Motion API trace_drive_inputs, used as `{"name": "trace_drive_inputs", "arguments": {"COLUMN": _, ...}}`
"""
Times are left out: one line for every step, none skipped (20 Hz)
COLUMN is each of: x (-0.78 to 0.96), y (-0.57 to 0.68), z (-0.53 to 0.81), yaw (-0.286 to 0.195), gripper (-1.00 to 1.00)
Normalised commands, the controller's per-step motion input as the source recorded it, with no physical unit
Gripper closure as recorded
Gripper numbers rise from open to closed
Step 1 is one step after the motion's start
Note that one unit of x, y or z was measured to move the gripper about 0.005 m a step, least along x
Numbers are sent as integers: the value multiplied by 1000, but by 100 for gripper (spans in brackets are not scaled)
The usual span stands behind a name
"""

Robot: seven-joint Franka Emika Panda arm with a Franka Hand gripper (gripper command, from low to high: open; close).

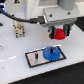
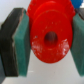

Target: Insert the blue gear onto the right peg, followed by the red gear

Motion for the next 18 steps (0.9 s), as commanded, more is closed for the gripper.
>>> {"name": "trace_drive_inputs", "arguments": {"x": 673, "y": -272, "z": 139, "yaw": 0, "gripper": 100}}
{"name": "trace_drive_inputs", "arguments": {"x": 667, "y": -279, "z": 101, "yaw": 0, "gripper": 100}}
{"name": "trace_drive_inputs", "arguments": {"x": 681, "y": -284, "z": 76, "yaw": 0, "gripper": 100}}
{"name": "trace_drive_inputs", "arguments": {"x": 642, "y": -293, "z": 68, "yaw": 0, "gripper": 100}}
{"name": "trace_drive_inputs", "arguments": {"x": 623, "y": -302, "z": 31, "yaw": 0, "gripper": 100}}
{"name": "trace_drive_inputs", "arguments": {"x": 621, "y": -302, "z": 14, "yaw": 0, "gripper": 100}}
{"name": "trace_drive_inputs", "arguments": {"x": 614, "y": -293, "z": 3, "yaw": 0, "gripper": 100}}
{"name": "trace_drive_inputs", "arguments": {"x": 561, "y": -262, "z": -8, "yaw": 0, "gripper": 100}}
{"name": "trace_drive_inputs", "arguments": {"x": 500, "y": -207, "z": -7, "yaw": 0, "gripper": 100}}
{"name": "trace_drive_inputs", "arguments": {"x": 427, "y": -193, "z": -38, "yaw": 0, "gripper": 100}}
{"name": "trace_drive_inputs", "arguments": {"x": 368, "y": -163, "z": -90, "yaw": 0, "gripper": 100}}
{"name": "trace_drive_inputs", "arguments": {"x": 256, "y": -108, "z": -129, "yaw": 0, "gripper": 100}}
{"name": "trace_drive_inputs", "arguments": {"x": 190, "y": -25, "z": -90, "yaw": 0, "gripper": 100}}
{"name": "trace_drive_inputs", "arguments": {"x": 160, "y": -36, "z": -82, "yaw": 0, "gripper": 100}}
{"name": "trace_drive_inputs", "arguments": {"x": 138, "y": -10, "z": -102, "yaw": 0, "gripper": 100}}
{"name": "trace_drive_inputs", "arguments": {"x": 142, "y": -10, "z": -117, "yaw": 0, "gripper": 100}}
{"name": "trace_drive_inputs", "arguments": {"x": 124, "y": -3, "z": -169, "yaw": 0, "gripper": 100}}
{"name": "trace_drive_inputs", "arguments": {"x": 89, "y": -5, "z": -179, "yaw": 0, "gripper": 100}}
